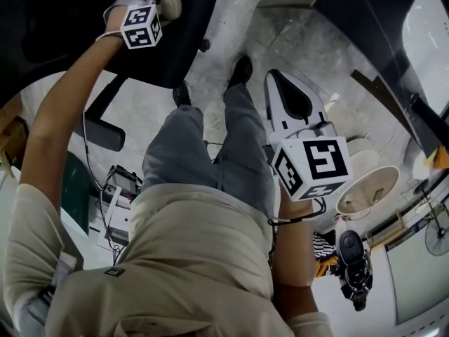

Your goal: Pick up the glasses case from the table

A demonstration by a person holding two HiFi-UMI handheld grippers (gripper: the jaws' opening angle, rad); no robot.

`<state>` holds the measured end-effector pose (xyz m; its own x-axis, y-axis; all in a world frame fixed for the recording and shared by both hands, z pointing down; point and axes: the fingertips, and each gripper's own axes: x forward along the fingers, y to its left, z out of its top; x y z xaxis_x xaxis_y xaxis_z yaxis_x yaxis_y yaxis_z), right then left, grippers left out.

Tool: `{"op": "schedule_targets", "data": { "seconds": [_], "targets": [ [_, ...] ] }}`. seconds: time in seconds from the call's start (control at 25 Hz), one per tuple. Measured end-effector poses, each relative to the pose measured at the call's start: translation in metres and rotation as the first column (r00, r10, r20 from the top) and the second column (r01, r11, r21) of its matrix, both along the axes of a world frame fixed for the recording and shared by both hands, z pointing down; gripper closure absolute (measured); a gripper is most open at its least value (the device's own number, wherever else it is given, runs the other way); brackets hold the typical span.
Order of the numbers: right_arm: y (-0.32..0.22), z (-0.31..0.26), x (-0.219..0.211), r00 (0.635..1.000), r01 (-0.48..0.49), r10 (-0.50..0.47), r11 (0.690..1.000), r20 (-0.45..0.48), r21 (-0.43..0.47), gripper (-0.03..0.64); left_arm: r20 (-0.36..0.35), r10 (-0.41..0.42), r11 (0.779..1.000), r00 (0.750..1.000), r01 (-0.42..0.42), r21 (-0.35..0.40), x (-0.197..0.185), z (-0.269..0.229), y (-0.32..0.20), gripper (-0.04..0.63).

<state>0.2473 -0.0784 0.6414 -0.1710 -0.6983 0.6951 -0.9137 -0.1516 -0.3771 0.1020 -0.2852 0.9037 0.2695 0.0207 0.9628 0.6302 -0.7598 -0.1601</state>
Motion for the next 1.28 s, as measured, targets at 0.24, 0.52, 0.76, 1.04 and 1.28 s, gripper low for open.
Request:
{"op": "schedule_targets", "data": {
  "seconds": [0.24, 0.52, 0.76, 1.04, 1.28],
  "targets": [
    [-0.019, -0.026, -0.029, 0.999, 0.044, -0.044, 0.999, -0.018, 0.027, 0.591, -0.118, -0.186, 0.981, 0.975, 0.179, -0.071, -0.012, -0.044, 0.001, 0.173],
    [-0.030, -0.034, -0.058, 0.995, 0.092, -0.091, 0.995, -0.039, 0.028, 0.591, -0.245, -0.379, 0.923, 0.892, 0.346, -0.169, -0.031, -0.090, -0.009, 0.175],
    [-0.039, -0.044, -0.083, 0.990, 0.127, -0.125, 0.991, -0.060, 0.036, 0.591, -0.418, -0.531, 0.847, 0.737, 0.441, -0.297, -0.032, -0.156, -0.016, 0.175],
    [-0.047, -0.079, -0.101, 0.974, 0.184, -0.176, 0.982, -0.144, 0.042, 0.591, -0.587, -0.689, 0.721, 0.425, 0.483, -0.497, -0.026, -0.254, -0.026, 0.175],
    [-0.060, -0.116, -0.114, 0.959, 0.216, -0.198, 0.974, -0.205, 0.069, 0.591, -0.657, -0.717, 0.679, 0.233, 0.446, -0.583, -0.034, -0.340, -0.027, 0.176]
  ]
}}
